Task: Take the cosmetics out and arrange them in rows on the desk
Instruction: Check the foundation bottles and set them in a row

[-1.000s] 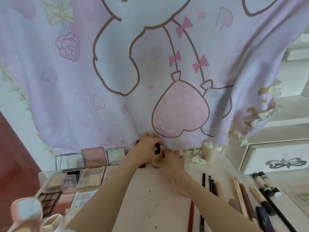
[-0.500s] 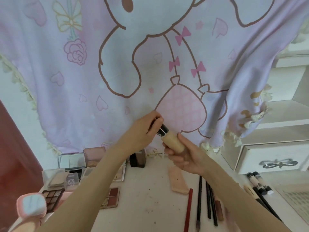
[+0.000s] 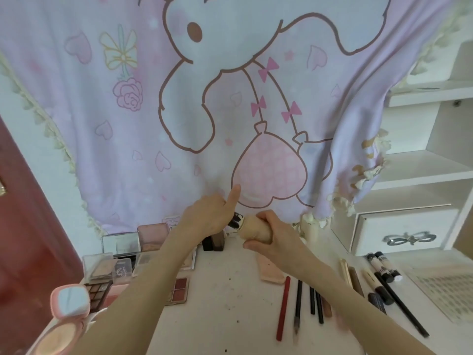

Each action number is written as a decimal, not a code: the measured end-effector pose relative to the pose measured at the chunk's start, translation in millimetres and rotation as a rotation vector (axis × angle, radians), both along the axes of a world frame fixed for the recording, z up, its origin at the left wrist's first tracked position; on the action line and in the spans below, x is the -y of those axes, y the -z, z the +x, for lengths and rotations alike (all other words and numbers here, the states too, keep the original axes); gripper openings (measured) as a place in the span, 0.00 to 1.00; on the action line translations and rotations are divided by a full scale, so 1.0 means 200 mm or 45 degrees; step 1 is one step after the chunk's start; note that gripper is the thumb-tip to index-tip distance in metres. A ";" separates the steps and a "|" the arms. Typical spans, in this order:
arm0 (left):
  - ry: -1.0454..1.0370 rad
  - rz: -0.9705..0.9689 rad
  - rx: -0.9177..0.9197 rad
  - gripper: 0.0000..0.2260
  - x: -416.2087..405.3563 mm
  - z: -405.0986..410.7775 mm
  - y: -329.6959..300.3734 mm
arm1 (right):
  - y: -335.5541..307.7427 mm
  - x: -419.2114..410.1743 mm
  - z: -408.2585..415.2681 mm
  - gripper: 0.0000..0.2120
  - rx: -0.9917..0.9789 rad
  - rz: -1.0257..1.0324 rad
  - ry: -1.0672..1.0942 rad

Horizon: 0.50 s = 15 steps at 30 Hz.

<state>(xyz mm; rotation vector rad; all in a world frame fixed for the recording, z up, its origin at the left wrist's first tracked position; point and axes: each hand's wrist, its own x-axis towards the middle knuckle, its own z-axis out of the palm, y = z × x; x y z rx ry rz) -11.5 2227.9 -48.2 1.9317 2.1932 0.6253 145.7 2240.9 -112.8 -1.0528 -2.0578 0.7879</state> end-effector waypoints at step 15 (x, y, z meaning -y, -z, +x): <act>0.438 0.135 0.126 0.17 0.16 -0.04 -0.08 | 0.02 0.04 0.12 0.06 -0.598 -0.759 -0.676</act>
